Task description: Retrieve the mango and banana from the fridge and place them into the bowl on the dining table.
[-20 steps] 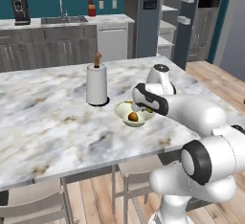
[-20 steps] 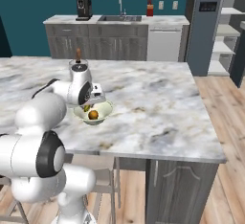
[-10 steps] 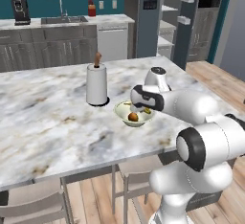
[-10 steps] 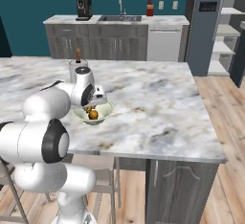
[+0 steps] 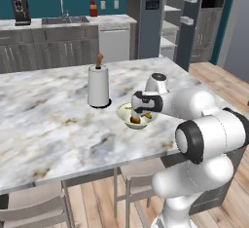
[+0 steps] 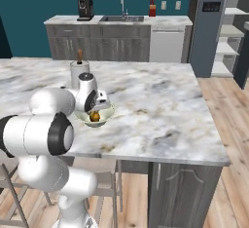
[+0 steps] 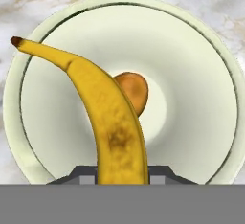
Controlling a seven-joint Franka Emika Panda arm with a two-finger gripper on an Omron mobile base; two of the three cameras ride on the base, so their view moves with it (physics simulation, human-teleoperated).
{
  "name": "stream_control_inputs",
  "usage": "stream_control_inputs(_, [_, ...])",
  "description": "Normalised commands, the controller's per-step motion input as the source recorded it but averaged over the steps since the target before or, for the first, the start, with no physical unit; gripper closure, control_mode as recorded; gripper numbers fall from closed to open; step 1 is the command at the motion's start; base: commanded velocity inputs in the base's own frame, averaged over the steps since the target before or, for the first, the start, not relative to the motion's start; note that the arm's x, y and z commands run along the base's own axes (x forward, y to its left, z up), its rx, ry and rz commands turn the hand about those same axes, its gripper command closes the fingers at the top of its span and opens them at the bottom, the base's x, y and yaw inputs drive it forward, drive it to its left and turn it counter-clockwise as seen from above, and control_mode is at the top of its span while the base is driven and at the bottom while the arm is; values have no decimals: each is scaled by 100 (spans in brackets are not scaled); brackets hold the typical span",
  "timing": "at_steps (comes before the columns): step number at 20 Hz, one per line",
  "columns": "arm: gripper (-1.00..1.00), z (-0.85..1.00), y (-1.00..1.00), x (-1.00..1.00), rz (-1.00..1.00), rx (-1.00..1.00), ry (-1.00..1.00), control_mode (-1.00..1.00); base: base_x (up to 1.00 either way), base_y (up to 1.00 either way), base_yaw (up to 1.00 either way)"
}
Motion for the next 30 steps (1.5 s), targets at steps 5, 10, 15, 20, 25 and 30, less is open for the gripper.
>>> stream_control_inputs(5, [100,-16,0,31,0,0,0,-100,0,0,0])
stream_control_inputs(10, [100,-18,0,16,0,0,0,-100,0,0,0])
stream_control_inputs(15, [100,-24,0,18,0,0,0,-100,0,0,0])
stream_control_inputs(20, [100,-20,0,36,0,0,-2,-100,0,0,0])
stream_control_inputs(25, [-100,-12,0,16,0,0,-5,-100,0,0,0])
stream_control_inputs(30, [-100,-1,0,-2,0,0,-3,-100,0,0,0])
